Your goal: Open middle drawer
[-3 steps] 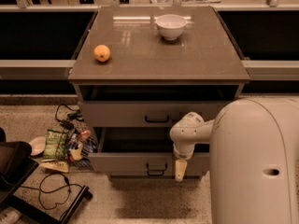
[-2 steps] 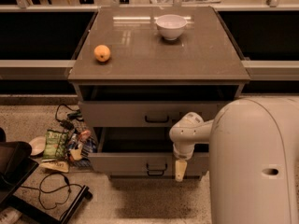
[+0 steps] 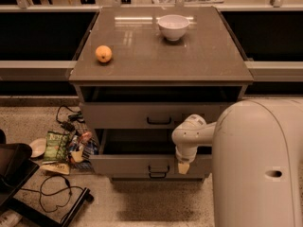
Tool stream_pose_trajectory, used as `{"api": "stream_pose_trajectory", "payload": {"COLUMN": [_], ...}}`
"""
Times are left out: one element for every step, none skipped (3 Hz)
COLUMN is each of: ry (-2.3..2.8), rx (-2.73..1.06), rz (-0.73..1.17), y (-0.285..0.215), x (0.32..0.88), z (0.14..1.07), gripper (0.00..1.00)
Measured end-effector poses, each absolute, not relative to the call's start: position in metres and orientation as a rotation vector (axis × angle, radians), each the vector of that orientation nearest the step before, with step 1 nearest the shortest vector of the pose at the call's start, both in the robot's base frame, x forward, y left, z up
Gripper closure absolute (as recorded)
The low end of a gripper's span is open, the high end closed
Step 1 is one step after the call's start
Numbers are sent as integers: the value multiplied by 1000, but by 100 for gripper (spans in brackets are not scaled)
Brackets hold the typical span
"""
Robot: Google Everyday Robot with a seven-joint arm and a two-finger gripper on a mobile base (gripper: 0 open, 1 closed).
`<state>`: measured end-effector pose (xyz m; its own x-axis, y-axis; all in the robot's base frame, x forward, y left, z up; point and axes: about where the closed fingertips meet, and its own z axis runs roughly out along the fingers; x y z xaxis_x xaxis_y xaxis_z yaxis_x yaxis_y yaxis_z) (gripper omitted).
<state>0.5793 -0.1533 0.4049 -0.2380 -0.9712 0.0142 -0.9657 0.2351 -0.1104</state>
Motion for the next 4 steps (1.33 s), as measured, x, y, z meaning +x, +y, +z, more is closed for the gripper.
{"api": "stream_pose_trajectory", "payload": {"ry": [2462,2471,2556,2557], "rx": [-1889,-1886,-1828,-1828], "rz": [-125,-117,-41,-40], "y": [-157,-158,-172,-172], "x": [554,548,515,516], "z": [405,406,400,400], "gripper": [66,89,100,100]}}
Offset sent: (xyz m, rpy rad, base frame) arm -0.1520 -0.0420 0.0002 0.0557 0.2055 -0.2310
